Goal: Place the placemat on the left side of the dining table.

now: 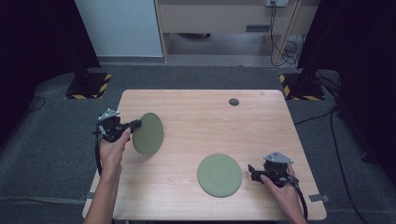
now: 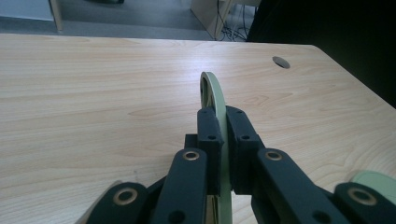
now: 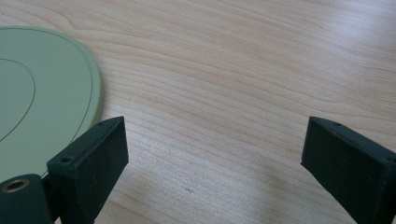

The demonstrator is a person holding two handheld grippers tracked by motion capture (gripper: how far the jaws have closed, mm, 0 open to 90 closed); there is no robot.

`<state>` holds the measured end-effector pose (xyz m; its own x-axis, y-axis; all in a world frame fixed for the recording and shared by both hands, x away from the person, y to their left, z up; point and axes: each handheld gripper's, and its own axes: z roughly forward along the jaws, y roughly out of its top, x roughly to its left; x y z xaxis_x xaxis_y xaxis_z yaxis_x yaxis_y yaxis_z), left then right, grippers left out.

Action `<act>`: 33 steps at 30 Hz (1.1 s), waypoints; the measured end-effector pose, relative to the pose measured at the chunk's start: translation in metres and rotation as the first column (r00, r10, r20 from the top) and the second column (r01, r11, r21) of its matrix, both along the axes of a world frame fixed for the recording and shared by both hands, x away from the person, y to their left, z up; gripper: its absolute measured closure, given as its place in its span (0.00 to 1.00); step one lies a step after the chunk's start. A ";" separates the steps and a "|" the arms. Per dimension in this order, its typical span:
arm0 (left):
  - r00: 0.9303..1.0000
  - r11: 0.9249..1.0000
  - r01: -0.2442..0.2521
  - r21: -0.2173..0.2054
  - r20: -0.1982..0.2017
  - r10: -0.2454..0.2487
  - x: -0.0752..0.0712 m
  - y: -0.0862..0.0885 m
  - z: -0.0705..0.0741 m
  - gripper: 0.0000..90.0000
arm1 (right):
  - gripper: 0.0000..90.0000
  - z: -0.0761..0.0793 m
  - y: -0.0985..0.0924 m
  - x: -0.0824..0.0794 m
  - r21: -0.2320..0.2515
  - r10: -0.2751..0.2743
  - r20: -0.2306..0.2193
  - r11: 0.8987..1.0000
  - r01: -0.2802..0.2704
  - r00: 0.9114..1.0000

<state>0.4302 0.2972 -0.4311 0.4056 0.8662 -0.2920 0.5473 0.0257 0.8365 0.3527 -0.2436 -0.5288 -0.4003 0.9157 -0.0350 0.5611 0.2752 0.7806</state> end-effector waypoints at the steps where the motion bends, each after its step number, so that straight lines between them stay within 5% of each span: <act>1: 1.000 1.000 -0.003 0.001 0.001 0.003 0.000 0.001 -0.001 0.95 | 0.08 0.000 0.000 0.000 0.000 0.000 0.000 1.000 0.000 1.000; 19: 0.998 0.999 -0.054 -0.004 -0.038 0.053 0.004 0.038 -0.027 0.95 | 0.08 -0.001 0.000 0.000 -0.011 0.004 -0.001 1.000 -0.004 1.000; 33: 0.996 0.997 -0.076 0.010 -0.055 0.076 0.007 0.046 -0.038 0.95 | 0.08 -0.002 0.000 0.000 -0.012 0.006 -0.006 1.000 -0.006 1.000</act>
<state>0.4371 0.3428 -0.4691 0.3221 0.8960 -0.3056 0.5895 0.0628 0.8053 0.3524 -0.2432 -0.5303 -0.4060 0.9128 -0.0433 0.5644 0.2877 0.7737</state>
